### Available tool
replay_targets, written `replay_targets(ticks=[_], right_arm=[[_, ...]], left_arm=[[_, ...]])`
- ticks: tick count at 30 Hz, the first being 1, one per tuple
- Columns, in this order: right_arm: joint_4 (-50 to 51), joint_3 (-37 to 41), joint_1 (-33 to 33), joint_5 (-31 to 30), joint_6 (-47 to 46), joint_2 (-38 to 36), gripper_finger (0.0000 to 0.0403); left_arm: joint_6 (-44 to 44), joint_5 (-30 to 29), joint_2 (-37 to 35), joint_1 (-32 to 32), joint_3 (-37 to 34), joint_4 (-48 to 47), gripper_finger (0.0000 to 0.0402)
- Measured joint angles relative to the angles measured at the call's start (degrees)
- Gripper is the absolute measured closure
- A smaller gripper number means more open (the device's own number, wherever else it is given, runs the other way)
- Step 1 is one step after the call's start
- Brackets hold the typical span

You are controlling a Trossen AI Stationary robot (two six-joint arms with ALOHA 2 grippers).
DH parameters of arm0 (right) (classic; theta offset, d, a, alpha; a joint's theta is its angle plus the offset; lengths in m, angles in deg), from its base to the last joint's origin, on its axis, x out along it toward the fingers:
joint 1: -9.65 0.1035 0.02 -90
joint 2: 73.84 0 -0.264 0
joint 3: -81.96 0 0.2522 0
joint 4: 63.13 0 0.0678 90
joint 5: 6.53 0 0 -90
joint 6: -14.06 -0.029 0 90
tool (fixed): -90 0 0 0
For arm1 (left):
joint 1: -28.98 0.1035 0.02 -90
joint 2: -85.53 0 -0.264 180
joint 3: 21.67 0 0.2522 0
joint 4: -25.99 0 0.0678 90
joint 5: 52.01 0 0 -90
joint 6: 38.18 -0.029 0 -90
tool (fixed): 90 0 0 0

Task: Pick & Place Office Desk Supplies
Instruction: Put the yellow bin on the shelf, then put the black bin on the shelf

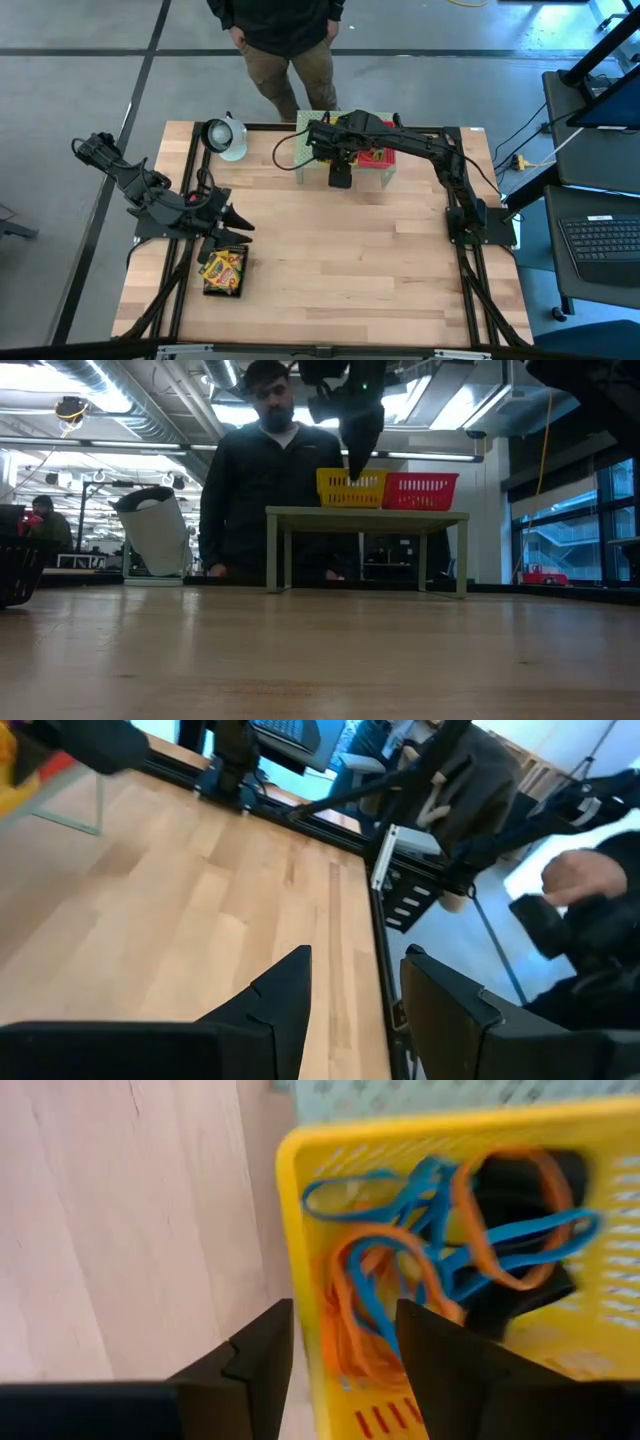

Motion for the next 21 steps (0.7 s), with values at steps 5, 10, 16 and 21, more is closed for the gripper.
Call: replay_targets(ticks=[5,10,16,21], right_arm=[[0.9,-5.9,0.7,2.6,-1.8,-0.4,0.0231],[3.2,-5.1,2.0,3.9,-4.9,-1.7,0.0237],[3.7,-5.1,4.3,7.5,-9.4,-3.2,0.0238],[2.3,-5.1,6.8,7.6,-12.4,-7.2,0.0238]], left_arm=[[0.4,2.1,0.0,0.0,0.0,-1.4,0.0254],[3.4,5.4,0.9,0.0,0.0,-5.4,0.0254],[8.3,14.9,6.4,0.0,1.4,-12.7,0.0254],[8.9,26.2,15.7,-0.7,4.0,-22.0,0.0254]])
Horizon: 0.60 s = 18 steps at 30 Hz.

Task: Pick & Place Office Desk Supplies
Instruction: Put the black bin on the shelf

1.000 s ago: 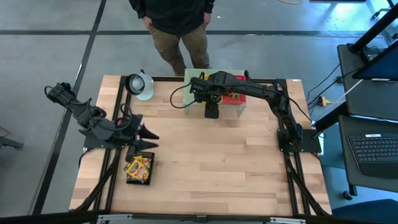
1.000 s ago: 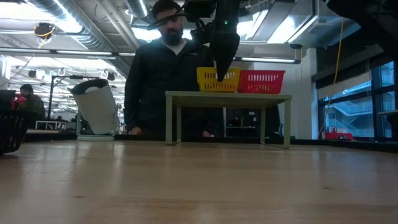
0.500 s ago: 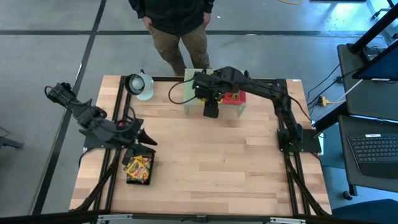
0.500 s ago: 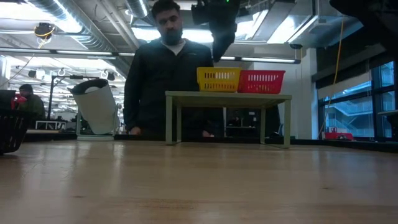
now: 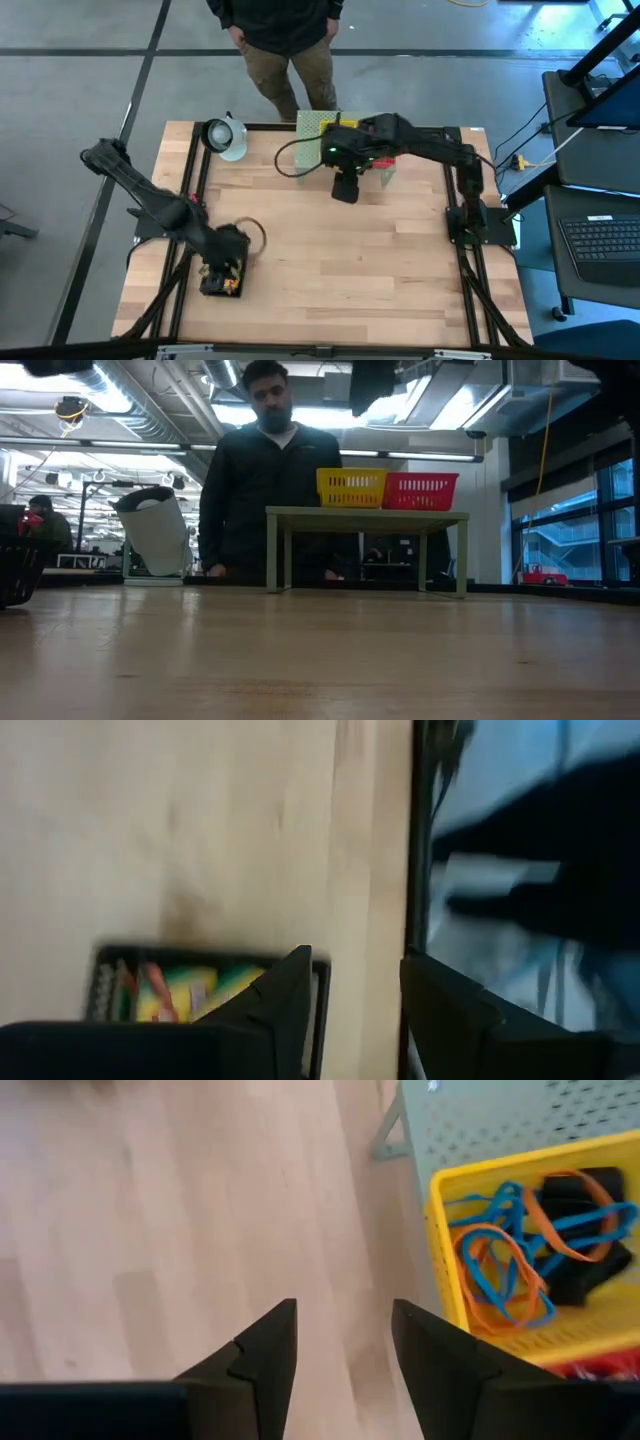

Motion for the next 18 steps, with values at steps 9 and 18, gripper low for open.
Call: replay_targets(ticks=[9,18], right_arm=[[-0.4,0.0,7.9,-2.7,-14.3,-12.9,0.0238],[-0.9,0.0,21.3,-19.1,-27.2,-21.6,0.0238]], left_arm=[[-0.9,4.0,13.4,-6.9,0.7,-2.8,0.0254],[7.1,-5.0,19.9,-16.6,0.7,-0.4,0.0254]])
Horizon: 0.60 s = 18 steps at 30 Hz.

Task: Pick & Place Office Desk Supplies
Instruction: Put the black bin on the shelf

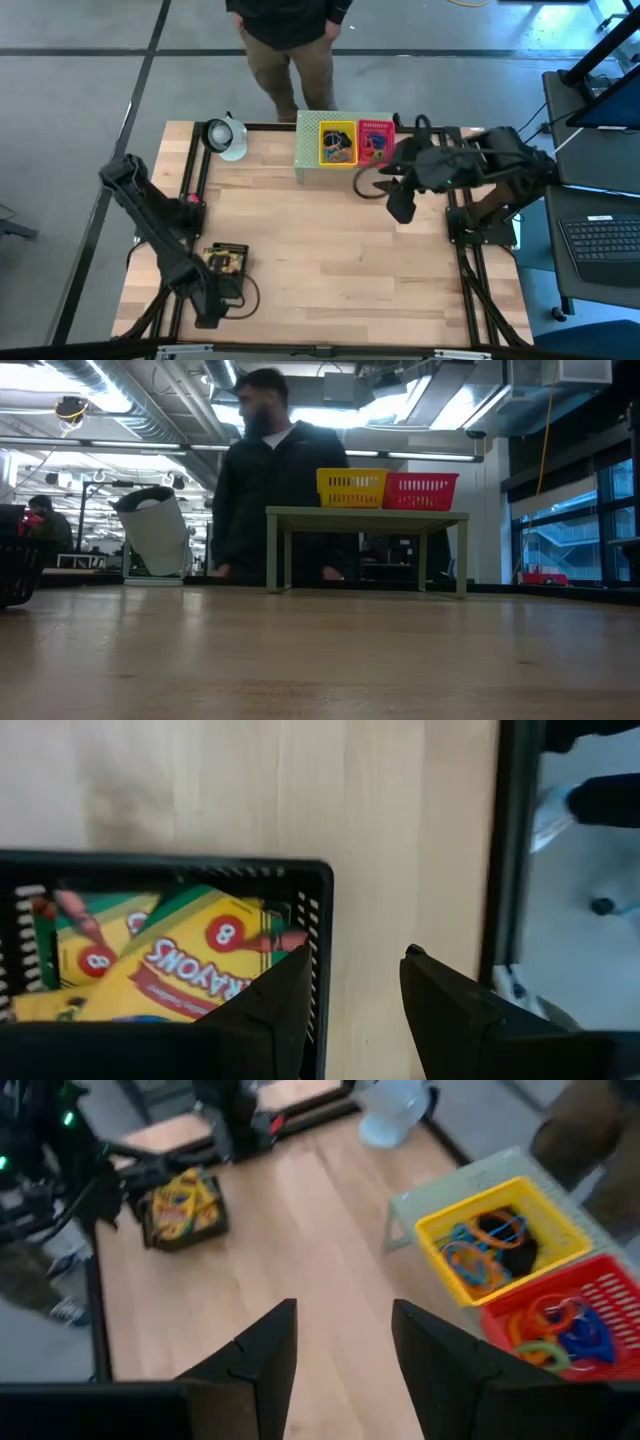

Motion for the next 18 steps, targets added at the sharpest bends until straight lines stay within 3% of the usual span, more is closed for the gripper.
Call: replay_targets(ticks=[5,18], right_arm=[[0.0,0.0,4.1,-5.6,-0.9,0.0,0.0238],[-0.2,0.0,5.2,-6.2,-3.8,0.9,0.0238]], left_arm=[[2.2,-0.7,4.1,-3.2,0.0,-0.1,0.0254],[3.1,-1.8,13.0,-3.6,0.0,2.1,0.0254]])
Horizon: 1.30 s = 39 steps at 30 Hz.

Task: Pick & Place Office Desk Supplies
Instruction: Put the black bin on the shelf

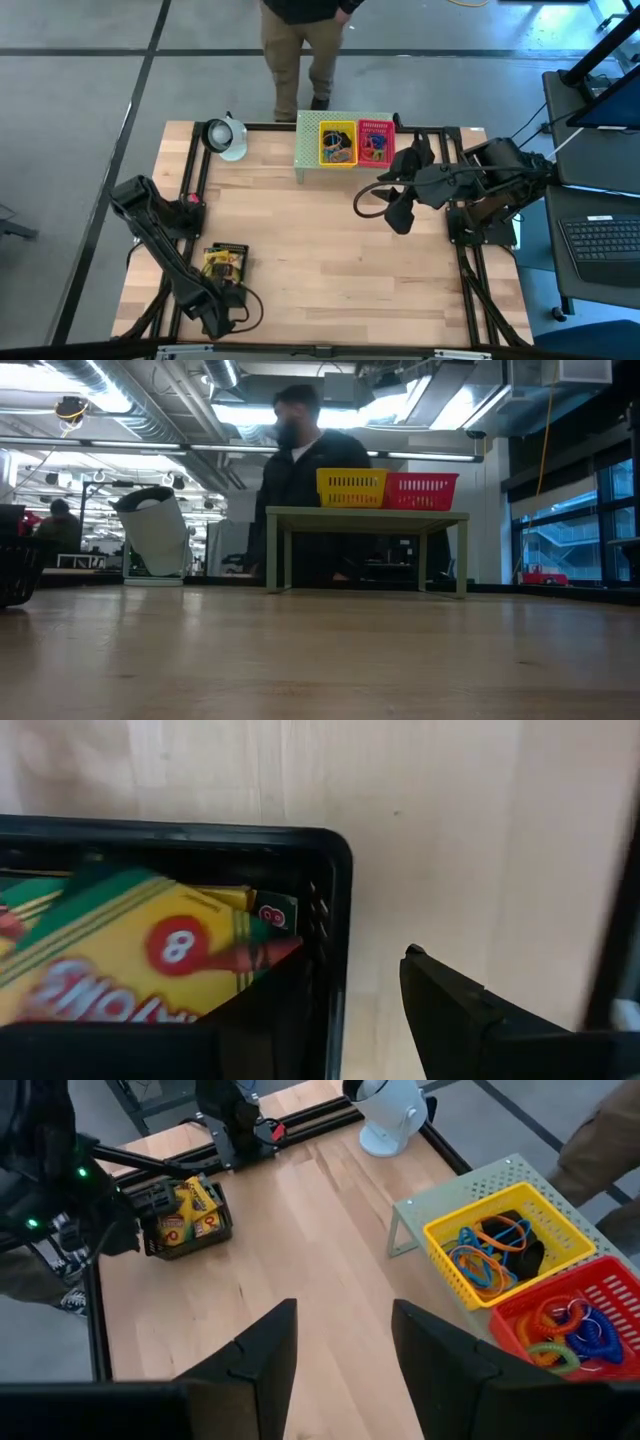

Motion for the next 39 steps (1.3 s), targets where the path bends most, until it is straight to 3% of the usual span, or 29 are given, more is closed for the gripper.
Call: replay_targets(ticks=[8,10,14,16,31,39], right_arm=[[0.0,0.0,0.0,0.3,-1.6,0.0,0.0238],[0.0,0.0,0.2,0.9,-1.7,0.0,0.0238],[0.0,0.0,1.1,1.1,-2.8,0.0,0.0238],[0.0,0.0,1.4,1.1,-3.0,0.0,0.0238],[0.0,0.0,2.1,1.1,0.3,0.0,0.0238],[0.0,0.0,2.1,1.1,1.8,0.0,0.0238]], left_arm=[[1.6,4.3,7.2,0.7,0.3,1.2,0.0265],[2.6,5.9,8.1,1.0,0.3,0.9,0.0291],[3.0,6.8,7.9,1.4,0.2,0.6,0.0381],[3.1,6.6,7.6,1.7,0.2,0.7,0.0393],[-3.8,1.3,7.9,6.3,8.8,-11.1,0.0400],[-9.6,-2.9,7.8,11.5,14.9,-22.5,0.0400]])
